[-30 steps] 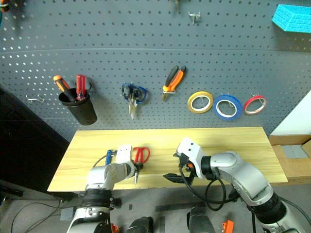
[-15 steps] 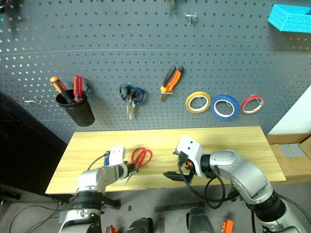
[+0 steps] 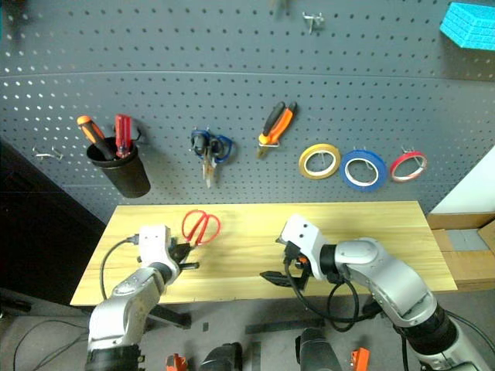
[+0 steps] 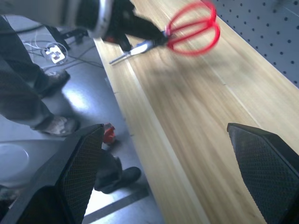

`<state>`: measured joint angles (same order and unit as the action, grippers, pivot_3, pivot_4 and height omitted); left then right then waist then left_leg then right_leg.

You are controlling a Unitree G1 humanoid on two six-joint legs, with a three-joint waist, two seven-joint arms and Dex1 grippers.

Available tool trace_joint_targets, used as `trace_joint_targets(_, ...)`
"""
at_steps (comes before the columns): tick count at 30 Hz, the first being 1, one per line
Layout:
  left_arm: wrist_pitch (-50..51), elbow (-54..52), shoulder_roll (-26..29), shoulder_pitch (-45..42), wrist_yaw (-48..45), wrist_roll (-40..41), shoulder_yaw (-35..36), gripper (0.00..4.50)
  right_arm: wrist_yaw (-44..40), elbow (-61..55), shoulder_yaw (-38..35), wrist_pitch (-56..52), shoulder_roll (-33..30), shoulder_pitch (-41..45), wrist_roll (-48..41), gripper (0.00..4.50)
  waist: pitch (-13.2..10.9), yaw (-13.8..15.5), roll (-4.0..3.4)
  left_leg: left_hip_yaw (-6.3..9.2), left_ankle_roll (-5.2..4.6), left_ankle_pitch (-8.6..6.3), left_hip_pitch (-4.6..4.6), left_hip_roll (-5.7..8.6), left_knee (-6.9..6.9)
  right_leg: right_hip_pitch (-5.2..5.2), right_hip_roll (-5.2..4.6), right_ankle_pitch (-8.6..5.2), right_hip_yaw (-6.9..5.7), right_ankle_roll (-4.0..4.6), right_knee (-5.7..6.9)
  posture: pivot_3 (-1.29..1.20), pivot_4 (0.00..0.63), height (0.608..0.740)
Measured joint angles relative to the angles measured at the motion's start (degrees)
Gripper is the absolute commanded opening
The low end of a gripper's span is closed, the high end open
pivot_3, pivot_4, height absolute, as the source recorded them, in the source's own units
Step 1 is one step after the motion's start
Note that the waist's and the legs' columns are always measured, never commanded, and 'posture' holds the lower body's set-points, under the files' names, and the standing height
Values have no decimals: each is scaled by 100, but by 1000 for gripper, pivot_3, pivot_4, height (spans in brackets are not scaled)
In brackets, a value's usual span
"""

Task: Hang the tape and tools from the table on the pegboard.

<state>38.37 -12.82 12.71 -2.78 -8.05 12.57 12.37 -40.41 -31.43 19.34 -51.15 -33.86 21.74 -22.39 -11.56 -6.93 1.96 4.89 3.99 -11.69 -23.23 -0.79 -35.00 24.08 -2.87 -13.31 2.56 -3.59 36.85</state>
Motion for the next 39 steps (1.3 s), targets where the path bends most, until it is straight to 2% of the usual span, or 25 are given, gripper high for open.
trace_joint_targets(5, -867, -984, 126, 786, -127, -281, -312, 18, 80, -10, 8, 546, -114, 22, 449, 4500, -2, 29, 3, -2, 0, 0, 1, -1, -1, 1, 0, -18, 0, 32, 2, -158, 173, 740)
trace_joint_targets(10, -1380, -1466, 142, 893, -84, -499, -347, 18, 174, 15, -15, 1132, -78, 259, 845, 4500, -1, 53, 5, -4, 0, 0, 2, -1, -5, -2, -1, -18, 2, 32, 2, -153, 168, 740)
trace_joint_targets(25, -1426, -1552, 42, -381, 56, -479, -444, 18, 326, 454, -75, 1707, 291, 561, 1344, 4500, -1, 52, 5, -4, 0, 0, 1, 0, -5, -3, 2, 1, 2, -1, 6, -163, 153, 740)
trace_joint_targets(39, -1448, -264, -30, -1284, 87, -483, -495, 18, 309, 551, -78, 1710, 518, 728, 1449, 4500, 0, 47, 6, -2, 0, 1, 3, 0, -11, -6, 3, 3, 2, -3, 13, -177, 157, 740)
